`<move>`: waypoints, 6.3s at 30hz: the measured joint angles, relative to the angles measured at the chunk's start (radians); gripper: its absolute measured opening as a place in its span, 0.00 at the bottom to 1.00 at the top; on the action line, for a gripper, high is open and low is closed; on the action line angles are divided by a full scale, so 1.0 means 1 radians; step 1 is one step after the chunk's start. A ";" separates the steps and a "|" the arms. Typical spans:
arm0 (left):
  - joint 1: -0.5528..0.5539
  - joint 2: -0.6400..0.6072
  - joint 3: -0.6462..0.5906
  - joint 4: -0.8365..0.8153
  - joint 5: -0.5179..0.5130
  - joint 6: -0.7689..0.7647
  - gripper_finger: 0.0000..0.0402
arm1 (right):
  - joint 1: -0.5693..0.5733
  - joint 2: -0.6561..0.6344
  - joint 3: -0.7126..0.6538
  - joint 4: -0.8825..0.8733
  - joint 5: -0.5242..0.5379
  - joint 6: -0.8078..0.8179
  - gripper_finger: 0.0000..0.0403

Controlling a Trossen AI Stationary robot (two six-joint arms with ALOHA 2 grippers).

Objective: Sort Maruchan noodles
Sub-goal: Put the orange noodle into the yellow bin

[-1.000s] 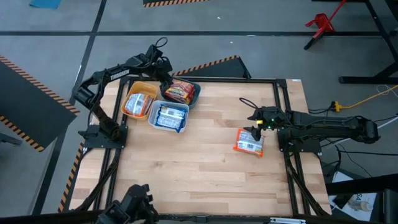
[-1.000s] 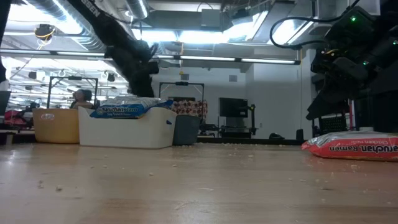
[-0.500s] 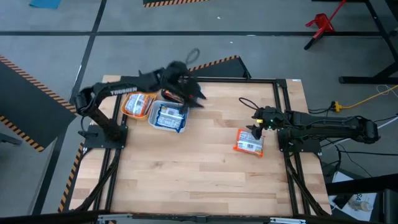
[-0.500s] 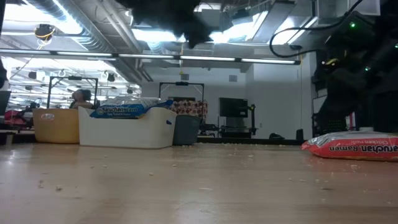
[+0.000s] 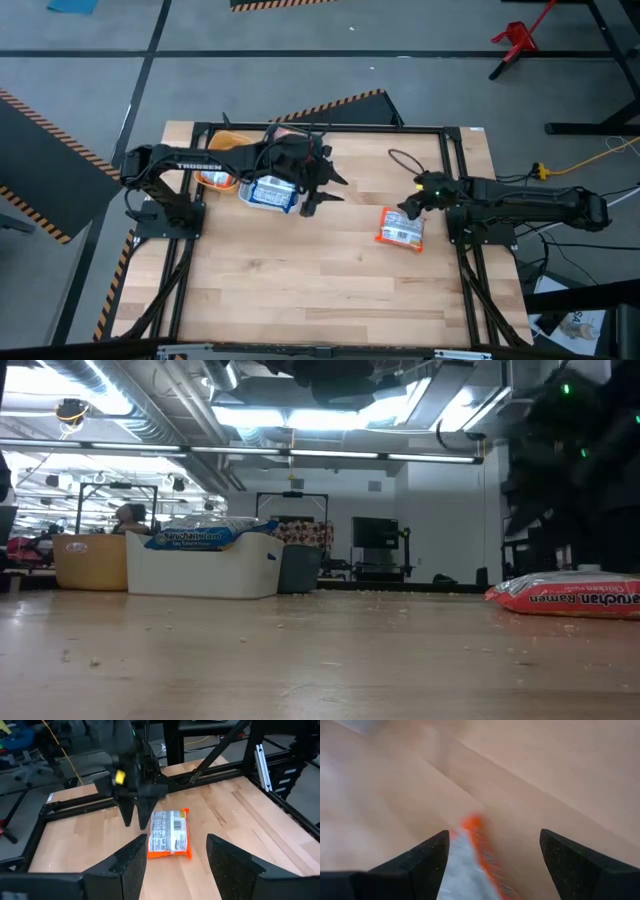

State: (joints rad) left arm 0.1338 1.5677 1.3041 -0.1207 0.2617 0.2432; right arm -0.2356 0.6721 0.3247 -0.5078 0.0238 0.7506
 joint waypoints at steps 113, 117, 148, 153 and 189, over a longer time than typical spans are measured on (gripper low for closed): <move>-0.420 -0.062 -0.084 -0.507 -0.286 -0.565 0.49 | 0.470 0.847 0.634 -0.108 0.254 -0.203 0.01; -0.505 -0.052 -0.171 -0.428 -0.405 -0.639 0.49 | 0.494 0.849 0.633 -0.139 0.208 -0.202 0.07; -0.505 0.128 -0.484 0.128 -0.507 -0.618 0.75 | 0.518 0.850 0.627 -0.121 0.186 -0.204 0.70; -0.490 0.190 -0.484 0.187 -0.507 -0.615 0.74 | 0.518 0.850 0.627 -0.121 0.187 -0.205 0.70; -0.437 0.128 -0.485 0.360 -0.569 -0.760 0.01 | 0.518 0.805 0.627 -0.112 0.220 -0.172 0.70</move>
State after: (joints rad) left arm -0.3031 1.6955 0.8192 0.2390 -0.3078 -0.5171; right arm 0.2821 1.4767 0.9516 -0.6197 0.2442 0.5789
